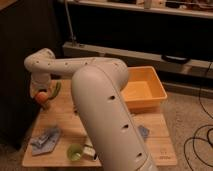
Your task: Place apple in plastic cup
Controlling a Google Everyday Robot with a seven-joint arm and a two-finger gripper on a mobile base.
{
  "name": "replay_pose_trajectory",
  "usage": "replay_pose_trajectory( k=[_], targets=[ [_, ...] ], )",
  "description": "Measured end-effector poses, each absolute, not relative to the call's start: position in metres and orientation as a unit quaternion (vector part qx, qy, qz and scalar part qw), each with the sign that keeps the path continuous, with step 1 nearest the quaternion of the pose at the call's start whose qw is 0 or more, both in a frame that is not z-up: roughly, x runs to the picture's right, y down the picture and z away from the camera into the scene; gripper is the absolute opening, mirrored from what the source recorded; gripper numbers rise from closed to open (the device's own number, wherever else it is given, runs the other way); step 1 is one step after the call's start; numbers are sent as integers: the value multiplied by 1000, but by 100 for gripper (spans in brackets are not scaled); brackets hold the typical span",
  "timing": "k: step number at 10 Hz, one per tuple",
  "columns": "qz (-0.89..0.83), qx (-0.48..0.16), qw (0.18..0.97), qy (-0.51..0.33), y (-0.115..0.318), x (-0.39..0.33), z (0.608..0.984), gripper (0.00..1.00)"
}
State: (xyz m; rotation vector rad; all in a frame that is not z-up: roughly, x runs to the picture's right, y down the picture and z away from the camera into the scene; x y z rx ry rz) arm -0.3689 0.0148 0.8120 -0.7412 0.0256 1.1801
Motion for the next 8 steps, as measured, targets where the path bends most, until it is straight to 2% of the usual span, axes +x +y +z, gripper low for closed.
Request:
replay_pose_trajectory(
  k=[8],
  targets=[
    [526, -336, 781, 6, 27, -399, 822, 65]
  ],
)
